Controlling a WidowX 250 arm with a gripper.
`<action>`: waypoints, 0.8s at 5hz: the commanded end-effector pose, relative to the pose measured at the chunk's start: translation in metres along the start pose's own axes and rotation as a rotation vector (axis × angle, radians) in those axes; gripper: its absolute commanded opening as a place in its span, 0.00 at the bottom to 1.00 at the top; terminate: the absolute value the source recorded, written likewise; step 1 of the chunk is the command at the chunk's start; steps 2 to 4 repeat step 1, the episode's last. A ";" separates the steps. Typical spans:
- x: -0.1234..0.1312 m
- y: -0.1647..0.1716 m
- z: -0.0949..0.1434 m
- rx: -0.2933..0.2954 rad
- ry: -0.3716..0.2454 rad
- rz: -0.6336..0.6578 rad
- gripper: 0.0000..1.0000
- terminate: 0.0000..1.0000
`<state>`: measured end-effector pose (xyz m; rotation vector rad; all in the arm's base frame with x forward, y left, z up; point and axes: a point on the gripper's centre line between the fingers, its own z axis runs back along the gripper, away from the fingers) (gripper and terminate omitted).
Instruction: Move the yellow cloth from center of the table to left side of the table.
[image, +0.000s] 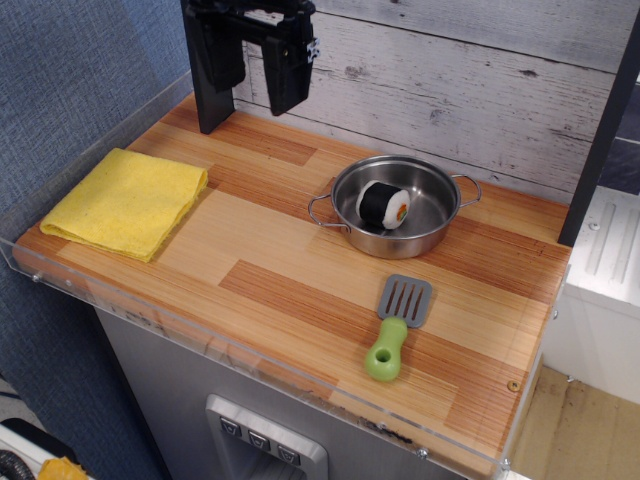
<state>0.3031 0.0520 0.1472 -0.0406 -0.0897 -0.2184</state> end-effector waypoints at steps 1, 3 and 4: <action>0.001 0.001 0.027 0.032 -0.071 0.002 1.00 1.00; 0.001 0.001 0.027 0.032 -0.071 0.002 1.00 1.00; 0.001 0.001 0.027 0.032 -0.071 0.002 1.00 1.00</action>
